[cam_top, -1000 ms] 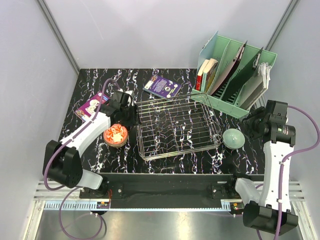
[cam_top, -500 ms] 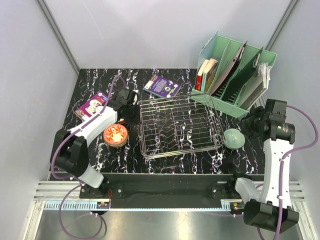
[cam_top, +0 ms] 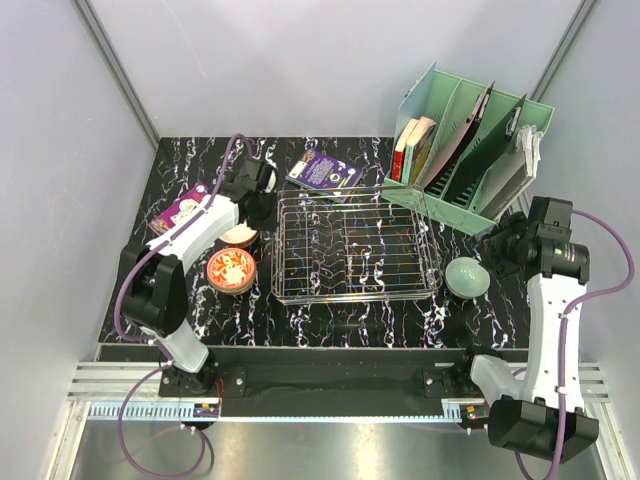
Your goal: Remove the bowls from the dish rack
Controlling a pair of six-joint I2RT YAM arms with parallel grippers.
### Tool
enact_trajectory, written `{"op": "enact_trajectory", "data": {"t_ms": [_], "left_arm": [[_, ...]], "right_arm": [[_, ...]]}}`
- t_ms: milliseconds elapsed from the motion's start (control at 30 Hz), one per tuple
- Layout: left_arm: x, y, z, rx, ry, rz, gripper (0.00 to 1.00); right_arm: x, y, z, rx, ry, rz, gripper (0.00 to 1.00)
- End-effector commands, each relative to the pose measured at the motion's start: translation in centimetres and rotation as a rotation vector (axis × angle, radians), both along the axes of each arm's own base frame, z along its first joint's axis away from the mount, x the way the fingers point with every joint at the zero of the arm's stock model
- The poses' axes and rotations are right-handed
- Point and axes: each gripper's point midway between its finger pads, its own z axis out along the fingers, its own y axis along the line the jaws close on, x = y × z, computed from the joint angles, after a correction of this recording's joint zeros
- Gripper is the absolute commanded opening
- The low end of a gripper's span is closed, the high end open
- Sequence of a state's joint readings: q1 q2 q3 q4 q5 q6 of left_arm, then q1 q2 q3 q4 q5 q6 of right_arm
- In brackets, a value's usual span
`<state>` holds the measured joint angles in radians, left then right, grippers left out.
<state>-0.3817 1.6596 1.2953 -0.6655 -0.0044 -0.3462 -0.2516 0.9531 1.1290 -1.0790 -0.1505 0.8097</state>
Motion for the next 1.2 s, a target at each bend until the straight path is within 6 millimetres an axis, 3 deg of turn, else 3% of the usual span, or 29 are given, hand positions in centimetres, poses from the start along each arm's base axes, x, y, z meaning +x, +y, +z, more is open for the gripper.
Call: {"op": "enact_trajectory", "data": {"t_ms": [0, 200, 400, 467, 533, 567, 600, 767, 833, 867, 1067, 1100, 1167], "left_arm": [[2.8, 2.0, 2.4, 0.06, -0.1, 0.021, 0.17], [3.5, 3.7, 2.5, 0.078, -0.103, 0.06, 0.17], [3.0, 2.5, 3.1, 0.01, -0.117, 0.02, 0.44], [2.9, 2.3, 3.7, -0.007, -0.139, 0.013, 0.47], [2.4, 1.7, 4.9, -0.058, -0.182, -0.005, 0.54], [2.4, 1.7, 6.6, -0.079, -0.235, -0.005, 0.56], [2.1, 1.7, 6.7, -0.089, -0.242, -0.001, 0.58], [1.1, 1.7, 10.3, -0.156, -0.328, 0.019, 0.59], [0.4, 2.1, 10.9, -0.169, -0.342, 0.03, 0.6], [-0.1, 2.4, 12.2, -0.188, -0.375, 0.04, 0.6], [-3.8, 3.5, 16.0, -0.261, -0.409, 0.058, 0.61], [-4.3, 3.7, 16.8, -0.267, -0.416, 0.062, 0.62], [-5.9, 4.4, 17.8, -0.268, -0.421, 0.084, 0.65]], "right_arm": [[0.5, 0.2, 0.8, 0.002, -0.019, 0.027, 0.63], [0.6, 0.2, 0.0, 0.011, 0.006, 0.034, 0.63], [0.6, 0.4, -0.7, 0.017, 0.022, 0.045, 0.63], [0.6, 0.5, -1.0, 0.025, 0.025, 0.048, 0.63], [0.6, 0.6, -1.4, 0.032, 0.028, 0.053, 0.63], [0.5, 0.6, -1.4, 0.031, 0.028, 0.054, 0.63], [0.5, 0.7, -1.6, 0.033, 0.032, 0.054, 0.63], [0.4, 0.5, -1.4, 0.013, 0.016, 0.062, 0.64], [0.6, 0.4, -0.9, -0.001, -0.001, 0.069, 0.65], [0.7, 0.4, -0.8, -0.01, -0.008, 0.082, 0.65], [2.0, -0.7, 1.9, -0.13, -0.074, 0.165, 0.66], [2.5, -1.3, 3.5, -0.174, -0.111, 0.167, 0.66], [2.9, -1.9, 4.7, -0.23, -0.135, 0.176, 0.66]]}}
